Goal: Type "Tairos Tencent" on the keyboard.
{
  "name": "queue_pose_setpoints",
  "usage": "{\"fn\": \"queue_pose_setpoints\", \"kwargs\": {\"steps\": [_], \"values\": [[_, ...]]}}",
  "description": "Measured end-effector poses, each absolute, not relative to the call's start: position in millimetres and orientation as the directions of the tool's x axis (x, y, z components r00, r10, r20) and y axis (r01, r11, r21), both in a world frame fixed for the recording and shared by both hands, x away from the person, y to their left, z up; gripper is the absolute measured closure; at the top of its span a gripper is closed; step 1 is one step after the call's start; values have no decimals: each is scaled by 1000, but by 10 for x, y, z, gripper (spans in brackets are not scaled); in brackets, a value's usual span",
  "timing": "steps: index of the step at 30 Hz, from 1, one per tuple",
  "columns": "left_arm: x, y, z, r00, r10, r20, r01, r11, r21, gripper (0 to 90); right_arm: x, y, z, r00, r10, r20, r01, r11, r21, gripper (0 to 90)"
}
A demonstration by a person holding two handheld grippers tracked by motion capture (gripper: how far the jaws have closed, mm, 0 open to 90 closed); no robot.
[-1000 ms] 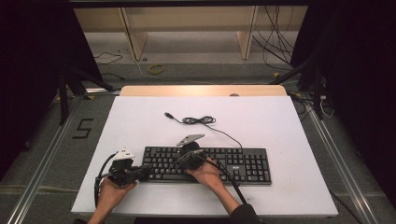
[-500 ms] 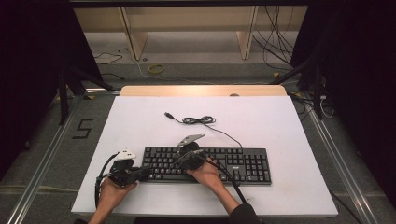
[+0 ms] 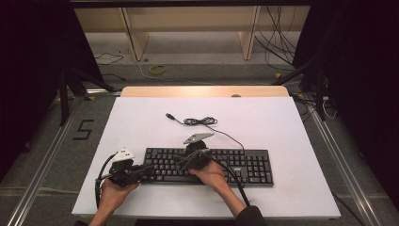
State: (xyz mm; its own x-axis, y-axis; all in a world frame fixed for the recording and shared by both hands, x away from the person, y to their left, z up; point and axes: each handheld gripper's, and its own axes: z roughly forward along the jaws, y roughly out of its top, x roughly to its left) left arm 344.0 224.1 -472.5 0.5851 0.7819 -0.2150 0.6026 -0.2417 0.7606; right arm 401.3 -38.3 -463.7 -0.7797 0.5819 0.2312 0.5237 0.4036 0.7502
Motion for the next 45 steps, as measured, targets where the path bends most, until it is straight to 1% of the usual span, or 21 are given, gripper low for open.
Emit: {"fn": "queue_pose_setpoints", "kwargs": {"steps": [2, 7, 9, 13, 23, 25, 27, 30, 33, 37, 40, 45], "values": [[3436, 2249, -4706, 585, 782, -216, 590, -228, 775, 772, 4004, -412, -4617, -783, 573, 242, 522, 393, 757, 731], [3440, 2243, -4691, 589, 775, -229, 580, -209, 787, 660, 3991, -482, -4585, -787, 561, 259, 517, 369, 772, 647], [3447, 2229, -4689, 587, 775, -233, 583, -205, 787, 601, 3981, -509, -4574, -786, 558, 266, 518, 360, 776, 612], [3460, 2203, -4680, 597, 763, -250, 577, -191, 794, 528, 3949, -556, -4557, -788, 557, 263, 511, 352, 784, 526], [3523, 2140, -4681, 599, 756, -264, 579, -181, 795, 425, 3892, -710, -4514, -782, 568, 257, 504, 333, 797, 404], [3540, 2128, -4694, 595, 759, -264, 583, -182, 792, 419, 3889, -733, -4502, -781, 571, 253, 502, 332, 799, 389], [3553, 2130, -4700, 590, 762, -267, 587, -177, 790, 433, 3887, -757, -4495, -778, 576, 250, 500, 327, 802, 379], [3568, 2147, -4706, 579, 770, -268, 591, -170, 788, 484, 3885, -785, -4489, -774, 582, 248, 502, 325, 801, 369], [3582, 2161, -4722, 569, 778, -267, 597, -168, 784, 558, 3886, -810, -4488, -772, 586, 248, 503, 323, 802, 365], [3597, 2156, -4748, 578, 779, -244, 599, -202, 775, 702, 3876, -834, -4497, -771, 589, 240, 500, 328, 802, 364], [3613, 2146, -4766, 579, 782, -231, 601, -218, 769, 778, 3879, -853, -4498, -770, 594, 236, 500, 331, 800, 363], [3634, 2137, -4788, 582, 782, -223, 610, -239, 755, 876, 3894, -873, -4505, -764, 602, 231, 501, 330, 800, 356]]}}
